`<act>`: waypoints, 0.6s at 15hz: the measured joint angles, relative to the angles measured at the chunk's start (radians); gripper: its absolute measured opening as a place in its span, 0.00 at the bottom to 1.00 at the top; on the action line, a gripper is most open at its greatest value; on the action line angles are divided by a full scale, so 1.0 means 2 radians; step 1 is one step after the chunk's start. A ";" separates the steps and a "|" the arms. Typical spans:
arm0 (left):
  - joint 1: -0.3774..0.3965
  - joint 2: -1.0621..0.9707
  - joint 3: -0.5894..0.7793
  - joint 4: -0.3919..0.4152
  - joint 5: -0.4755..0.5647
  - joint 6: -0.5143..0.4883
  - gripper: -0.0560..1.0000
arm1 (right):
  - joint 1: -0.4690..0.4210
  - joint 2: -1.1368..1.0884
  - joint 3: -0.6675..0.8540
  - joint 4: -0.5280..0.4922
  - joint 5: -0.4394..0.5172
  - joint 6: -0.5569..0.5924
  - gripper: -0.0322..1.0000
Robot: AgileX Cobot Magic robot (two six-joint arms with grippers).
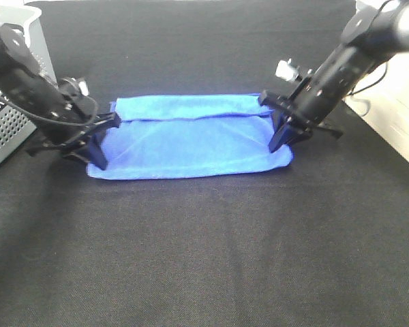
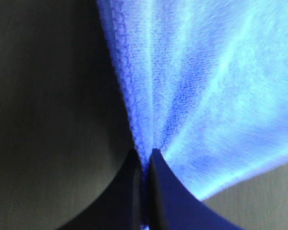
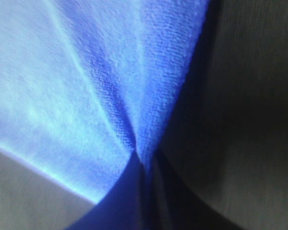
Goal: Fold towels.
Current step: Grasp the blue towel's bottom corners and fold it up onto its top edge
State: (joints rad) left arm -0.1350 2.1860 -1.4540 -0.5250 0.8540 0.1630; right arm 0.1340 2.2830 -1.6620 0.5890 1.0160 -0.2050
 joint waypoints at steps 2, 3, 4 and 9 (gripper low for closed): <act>-0.001 -0.042 0.056 0.013 0.006 -0.004 0.06 | 0.001 -0.043 0.080 -0.007 -0.014 -0.001 0.03; -0.001 -0.064 0.089 0.016 0.006 -0.004 0.06 | 0.003 -0.064 0.127 -0.006 -0.034 -0.003 0.03; -0.002 -0.080 0.120 0.017 0.003 -0.004 0.06 | 0.003 -0.082 0.175 -0.002 -0.056 -0.011 0.03; -0.020 -0.128 0.240 0.005 -0.047 -0.005 0.06 | 0.003 -0.132 0.329 0.035 -0.131 -0.066 0.03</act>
State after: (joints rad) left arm -0.1750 1.9300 -0.9740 -0.5160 0.7590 0.1540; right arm 0.1410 2.0200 -1.0030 0.6590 0.7540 -0.3370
